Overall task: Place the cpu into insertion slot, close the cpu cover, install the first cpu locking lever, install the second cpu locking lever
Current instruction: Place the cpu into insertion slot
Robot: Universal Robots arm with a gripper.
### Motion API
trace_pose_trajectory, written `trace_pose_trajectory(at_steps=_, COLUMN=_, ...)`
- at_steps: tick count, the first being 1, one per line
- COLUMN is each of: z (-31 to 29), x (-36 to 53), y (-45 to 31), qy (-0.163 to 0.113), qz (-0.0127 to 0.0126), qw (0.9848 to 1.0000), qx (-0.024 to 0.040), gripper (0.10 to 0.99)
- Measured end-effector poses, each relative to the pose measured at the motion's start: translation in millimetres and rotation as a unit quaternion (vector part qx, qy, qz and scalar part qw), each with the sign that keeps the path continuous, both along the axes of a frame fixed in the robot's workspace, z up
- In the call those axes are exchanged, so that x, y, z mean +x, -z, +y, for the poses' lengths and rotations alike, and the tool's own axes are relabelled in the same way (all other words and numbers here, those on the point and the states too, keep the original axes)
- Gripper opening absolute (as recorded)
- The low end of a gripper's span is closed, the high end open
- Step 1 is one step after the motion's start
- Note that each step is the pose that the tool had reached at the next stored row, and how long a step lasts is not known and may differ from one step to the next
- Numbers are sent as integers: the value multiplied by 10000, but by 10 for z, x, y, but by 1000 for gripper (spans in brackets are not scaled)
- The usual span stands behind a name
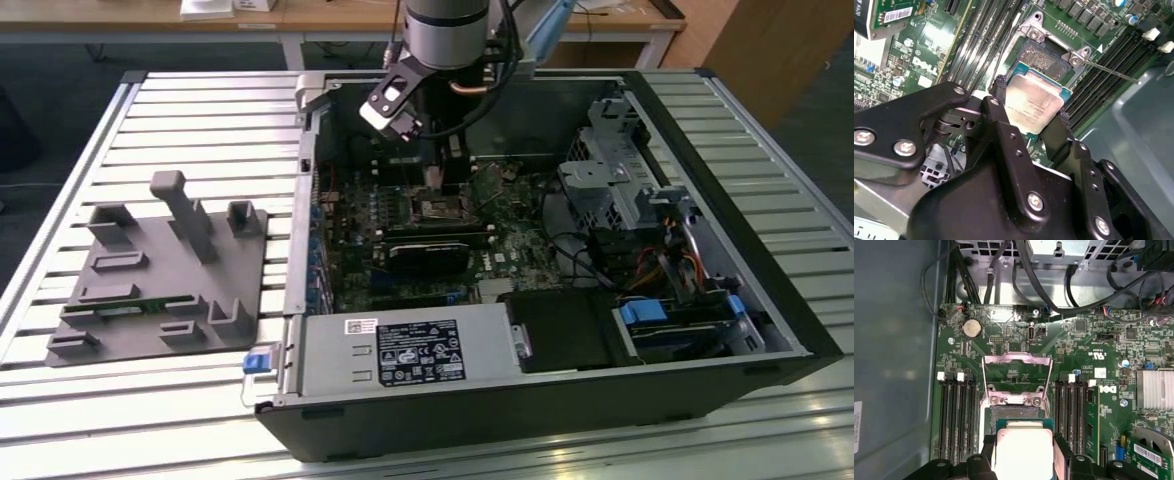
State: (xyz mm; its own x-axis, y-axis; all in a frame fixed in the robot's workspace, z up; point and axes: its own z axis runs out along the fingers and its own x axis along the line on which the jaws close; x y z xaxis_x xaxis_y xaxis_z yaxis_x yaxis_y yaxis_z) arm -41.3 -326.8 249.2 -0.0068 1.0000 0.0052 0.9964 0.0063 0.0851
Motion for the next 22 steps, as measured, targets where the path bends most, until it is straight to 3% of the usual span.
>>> trace_pose_trajectory(at_steps=3, z=1, x=0, y=25, qy=1, qz=0, qw=10000, qx=-27, gripper=537)
trace_pose_trajectory(at_steps=5, z=4, x=0, y=45, qy=0, qz=0, qw=10000, qx=-91, gripper=537)
trace_pose_trajectory(at_steps=7, z=11, x=0, y=72, qy=0, qz=0, qw=9999, qx=-113, gripper=537)
trace_pose_trajectory(at_steps=22, z=25, x=1, y=281, qy=-1, qz=0, qw=10000, qx=-77, gripper=537)
